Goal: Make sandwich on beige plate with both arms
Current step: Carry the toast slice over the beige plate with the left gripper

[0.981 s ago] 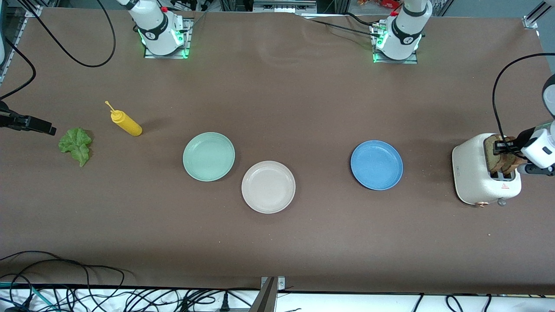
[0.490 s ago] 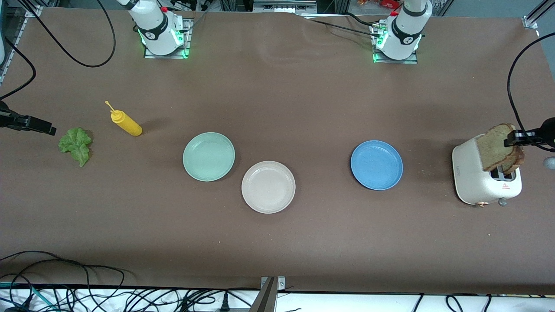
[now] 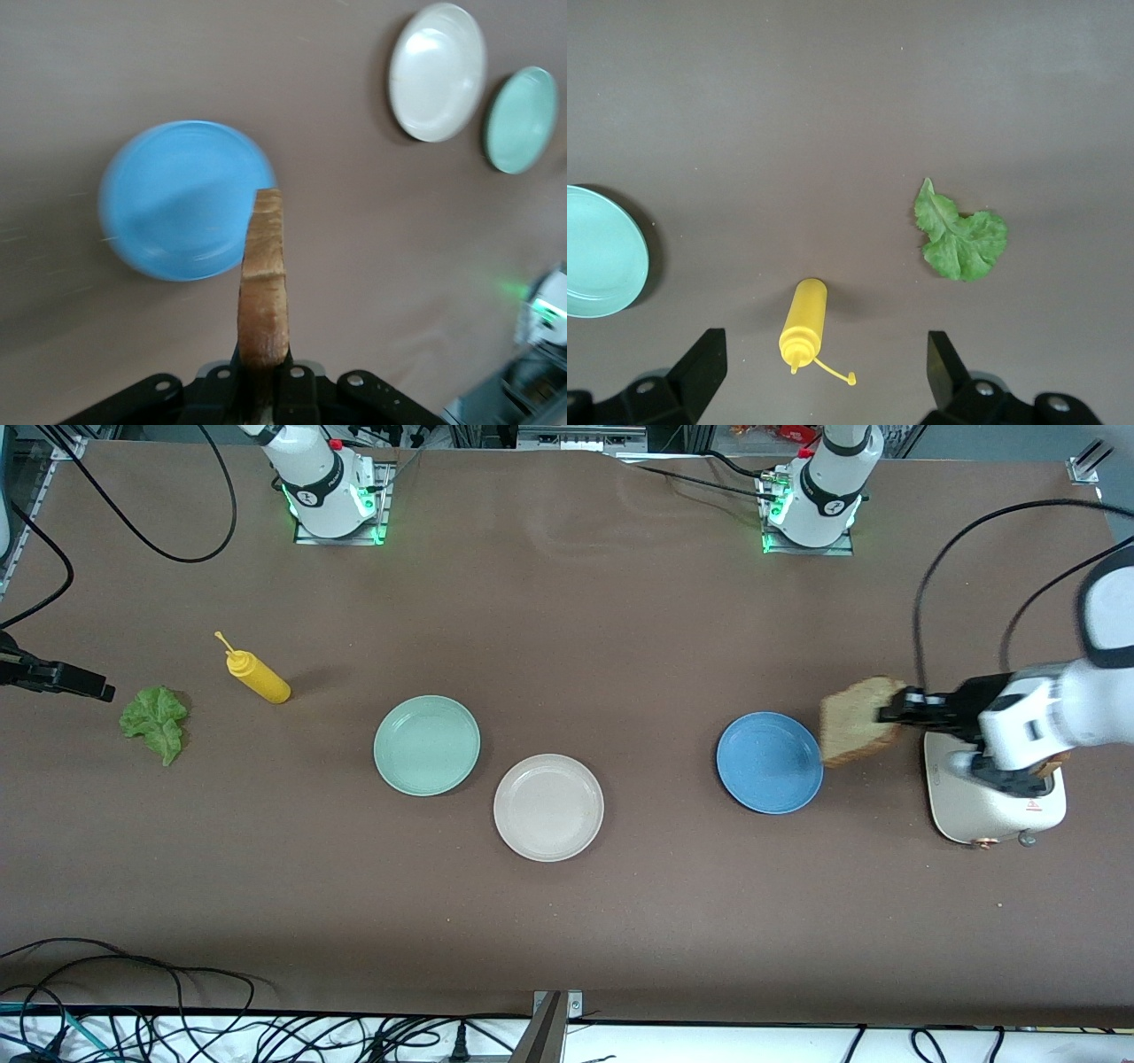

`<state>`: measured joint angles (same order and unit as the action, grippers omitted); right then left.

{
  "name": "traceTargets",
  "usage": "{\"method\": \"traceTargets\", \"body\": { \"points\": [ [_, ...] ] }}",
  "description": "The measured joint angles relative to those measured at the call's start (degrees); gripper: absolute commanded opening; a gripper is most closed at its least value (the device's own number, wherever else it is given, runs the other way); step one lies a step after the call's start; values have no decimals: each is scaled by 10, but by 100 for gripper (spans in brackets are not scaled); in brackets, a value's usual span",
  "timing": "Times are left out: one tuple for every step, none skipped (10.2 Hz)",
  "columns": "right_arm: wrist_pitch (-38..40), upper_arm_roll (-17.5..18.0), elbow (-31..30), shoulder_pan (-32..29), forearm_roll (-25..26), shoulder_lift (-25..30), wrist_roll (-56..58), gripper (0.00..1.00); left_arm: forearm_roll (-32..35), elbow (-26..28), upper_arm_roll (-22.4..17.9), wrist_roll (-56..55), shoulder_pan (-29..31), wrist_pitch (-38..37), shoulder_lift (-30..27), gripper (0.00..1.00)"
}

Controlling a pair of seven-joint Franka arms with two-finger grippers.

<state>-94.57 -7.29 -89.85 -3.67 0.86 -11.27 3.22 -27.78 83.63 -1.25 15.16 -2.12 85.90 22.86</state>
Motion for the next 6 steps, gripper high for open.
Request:
{"method": "traceTargets", "body": {
  "points": [
    [0, 0, 0, 0, 0, 0, 0, 100, -49, 0, 1, 0, -27, 8, 25, 0],
    [0, 0, 0, 0, 0, 0, 0, 100, -82, -2, 1, -10, -61, 39, 47, 0],
    [0, 0, 0, 0, 0, 0, 0, 100, -103, -4, 1, -31, -93, 74, 62, 0],
    [0, 0, 0, 0, 0, 0, 0, 100, -126, -11, 2, -48, -124, 100, 76, 0],
    [0, 0, 0, 0, 0, 0, 0, 100, -144, -18, 2, -52, -144, 118, 90, 0],
    [0, 0, 0, 0, 0, 0, 0, 100, -160, -25, 2, -52, -162, 142, 105, 0]
  ]
}}
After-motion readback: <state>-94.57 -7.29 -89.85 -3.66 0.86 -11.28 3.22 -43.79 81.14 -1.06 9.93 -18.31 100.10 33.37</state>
